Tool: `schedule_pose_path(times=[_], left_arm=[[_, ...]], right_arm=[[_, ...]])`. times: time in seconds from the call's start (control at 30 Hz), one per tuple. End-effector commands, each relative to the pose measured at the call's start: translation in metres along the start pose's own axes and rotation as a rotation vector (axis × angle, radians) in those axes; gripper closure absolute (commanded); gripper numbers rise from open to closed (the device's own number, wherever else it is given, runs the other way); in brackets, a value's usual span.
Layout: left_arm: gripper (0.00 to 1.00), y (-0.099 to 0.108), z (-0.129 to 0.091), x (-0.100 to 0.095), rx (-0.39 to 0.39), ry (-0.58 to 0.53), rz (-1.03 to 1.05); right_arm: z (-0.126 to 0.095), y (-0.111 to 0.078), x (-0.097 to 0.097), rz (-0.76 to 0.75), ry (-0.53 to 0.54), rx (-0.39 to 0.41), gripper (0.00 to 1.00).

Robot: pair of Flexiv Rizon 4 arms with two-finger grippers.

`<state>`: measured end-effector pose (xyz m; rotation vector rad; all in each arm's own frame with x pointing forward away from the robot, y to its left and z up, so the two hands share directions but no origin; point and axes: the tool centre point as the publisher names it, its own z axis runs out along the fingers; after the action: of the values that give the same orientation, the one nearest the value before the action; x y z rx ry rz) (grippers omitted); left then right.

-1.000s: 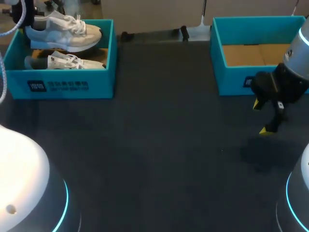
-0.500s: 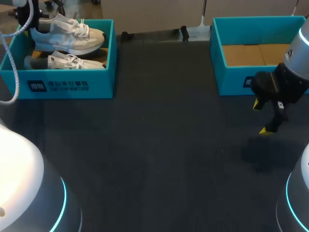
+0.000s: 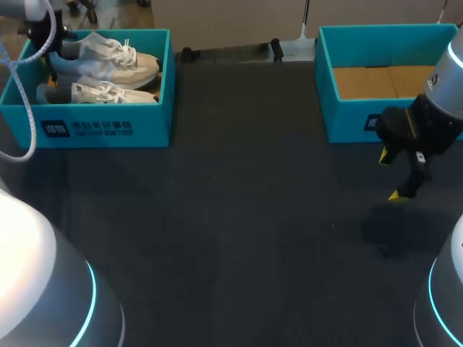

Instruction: Take the shoe out of the shoebox, open the shoe tongue, remove and reinsert the insole, then place the shoe into the shoebox

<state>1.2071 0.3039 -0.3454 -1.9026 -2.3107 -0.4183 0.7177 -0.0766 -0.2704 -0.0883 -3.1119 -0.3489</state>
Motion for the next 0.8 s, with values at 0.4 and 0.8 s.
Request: schedule_pose_path(times=[0.4, 0.8], left_arm=[[0.75, 0.003, 0.016, -0.008, 0.057, -0.043, 0.034], [0.0, -0.002, -0.007, -0.005, 0.056, -0.107, 0.043]], right_arm=[[0.0, 0.0, 0.001, 0.0, -0.001, 0.001, 0.0], [0.0, 0.0, 0.001, 0.0, -0.001, 0.001, 0.0]])
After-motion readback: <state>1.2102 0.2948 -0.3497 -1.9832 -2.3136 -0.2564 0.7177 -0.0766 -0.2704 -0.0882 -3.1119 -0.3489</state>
